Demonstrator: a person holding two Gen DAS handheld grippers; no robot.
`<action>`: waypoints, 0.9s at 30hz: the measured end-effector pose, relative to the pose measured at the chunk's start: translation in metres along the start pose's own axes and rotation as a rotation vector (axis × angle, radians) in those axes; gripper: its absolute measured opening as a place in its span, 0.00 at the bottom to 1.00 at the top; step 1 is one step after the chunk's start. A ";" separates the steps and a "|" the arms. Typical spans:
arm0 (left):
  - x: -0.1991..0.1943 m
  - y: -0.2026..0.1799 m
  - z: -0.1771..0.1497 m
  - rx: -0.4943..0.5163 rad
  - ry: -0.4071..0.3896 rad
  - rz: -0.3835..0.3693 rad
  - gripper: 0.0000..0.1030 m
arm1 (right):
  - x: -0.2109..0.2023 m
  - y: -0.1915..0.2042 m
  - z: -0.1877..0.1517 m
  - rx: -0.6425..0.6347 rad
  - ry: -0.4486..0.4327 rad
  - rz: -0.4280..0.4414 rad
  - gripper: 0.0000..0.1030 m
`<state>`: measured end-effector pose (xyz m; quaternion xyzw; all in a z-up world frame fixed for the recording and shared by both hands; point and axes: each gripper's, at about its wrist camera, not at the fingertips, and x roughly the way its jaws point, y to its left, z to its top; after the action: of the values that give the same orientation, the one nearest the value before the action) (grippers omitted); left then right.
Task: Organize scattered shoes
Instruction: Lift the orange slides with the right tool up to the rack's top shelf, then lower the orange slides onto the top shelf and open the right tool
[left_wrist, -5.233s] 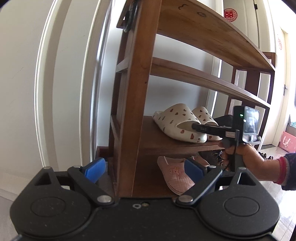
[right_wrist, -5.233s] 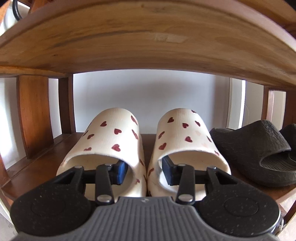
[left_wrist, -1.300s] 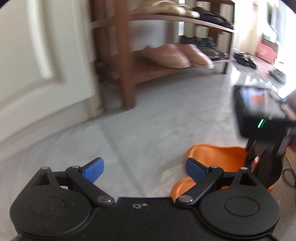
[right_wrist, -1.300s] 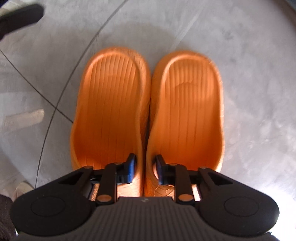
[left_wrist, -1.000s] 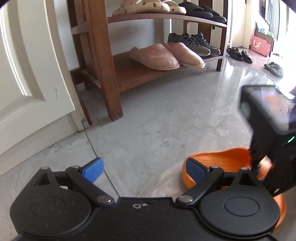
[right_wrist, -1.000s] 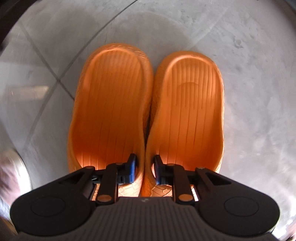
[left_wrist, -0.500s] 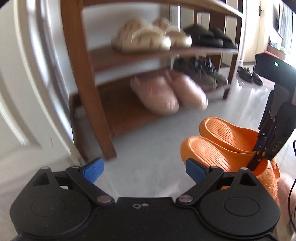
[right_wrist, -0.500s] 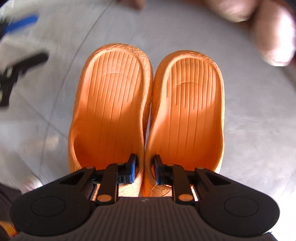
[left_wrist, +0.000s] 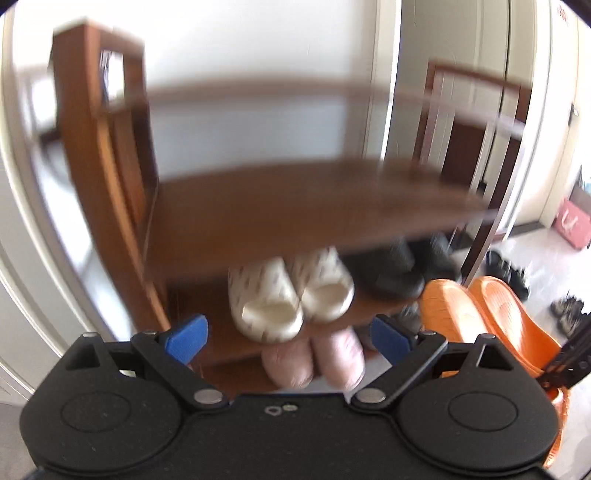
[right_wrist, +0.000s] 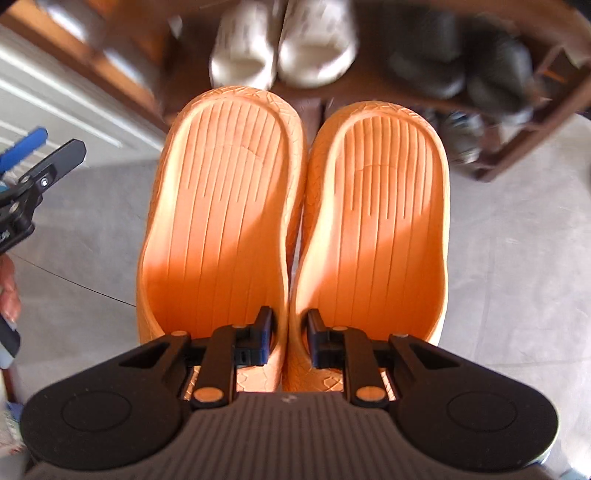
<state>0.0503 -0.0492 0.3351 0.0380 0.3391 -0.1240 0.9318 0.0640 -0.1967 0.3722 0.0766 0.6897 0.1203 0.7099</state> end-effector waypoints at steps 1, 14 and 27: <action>-0.011 -0.006 0.020 -0.003 0.000 0.006 0.93 | -0.032 -0.003 0.001 0.001 -0.015 0.007 0.21; -0.031 -0.082 0.190 -0.025 -0.075 0.064 0.95 | -0.236 -0.071 0.141 -0.125 -0.249 -0.058 0.21; 0.034 -0.058 0.237 0.037 -0.065 0.011 0.95 | -0.175 -0.141 0.294 -0.087 -0.105 -0.196 0.21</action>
<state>0.2082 -0.1488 0.4958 0.0530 0.3062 -0.1262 0.9421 0.3633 -0.3635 0.5122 -0.0158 0.6501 0.0758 0.7559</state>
